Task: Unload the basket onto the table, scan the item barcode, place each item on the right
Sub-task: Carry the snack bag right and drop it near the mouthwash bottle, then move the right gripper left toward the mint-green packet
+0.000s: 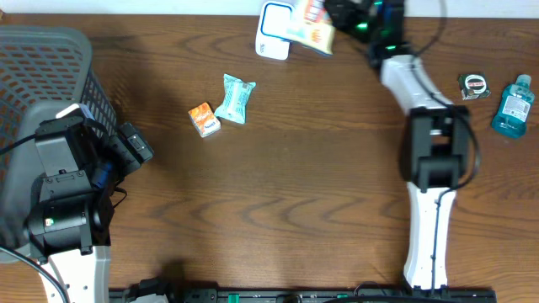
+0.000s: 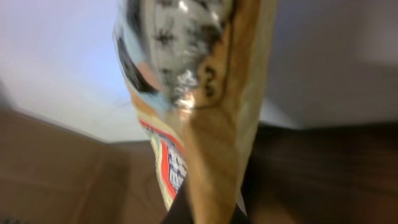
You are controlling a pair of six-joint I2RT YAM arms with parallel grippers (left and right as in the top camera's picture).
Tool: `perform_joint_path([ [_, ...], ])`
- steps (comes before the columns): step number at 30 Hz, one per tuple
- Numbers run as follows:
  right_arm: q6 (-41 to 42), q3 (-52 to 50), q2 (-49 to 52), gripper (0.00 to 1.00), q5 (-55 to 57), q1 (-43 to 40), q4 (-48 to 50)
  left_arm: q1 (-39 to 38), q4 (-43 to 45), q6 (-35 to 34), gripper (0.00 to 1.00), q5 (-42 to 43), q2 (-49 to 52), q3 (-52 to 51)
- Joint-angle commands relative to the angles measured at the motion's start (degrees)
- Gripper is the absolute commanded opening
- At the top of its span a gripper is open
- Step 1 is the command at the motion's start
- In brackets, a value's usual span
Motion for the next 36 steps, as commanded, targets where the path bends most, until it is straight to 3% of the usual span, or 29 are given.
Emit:
perform_joint_path([
  [1,-6.38,1.95,-6.88,0.01,-1.68,-4.66,-5.38,0.35,-0.04,-0.52,0.98,-0.7,0.09,0.31],
  [16,-25.14,1.95,-14.16,0.01,-1.16,-23.17,-37.29,0.35,-0.04,-0.52,0.98,-0.7,0.09,0.31],
  [24,-32.76,1.95,-14.16,0.01,22.6,-27.08,-46.16,0.35,-0.04,-0.52,0.98,-0.7,0.09,0.31],
  [25,-33.24,1.95,-14.16,0.04,25.77,-27.34,-46.77,0.35,-0.04,-0.52,0.98,-0.7,0.09,0.31],
  [28,-33.9,1.97,-14.23,0.33,33.86,-27.89,-48.06,0.35,-0.04,-0.52,0.98,-0.7,0.09,0.31],
  [30,-33.9,1.97,-14.56,0.46,38.93,-27.98,-48.54,0.35,-0.04,-0.52,0.98,-0.7,0.09,0.31],
  [33,-33.9,1.97,-15.87,0.57,45.13,-27.98,-48.65,0.35,-0.04,-0.52,0.98,-0.7,0.09,0.31],
  [36,-34.49,1.97,-18.14,0.58,44.98,-27.96,-48.65,0.35,-0.04,-0.52,0.98,-0.7,0.09,0.31],
])
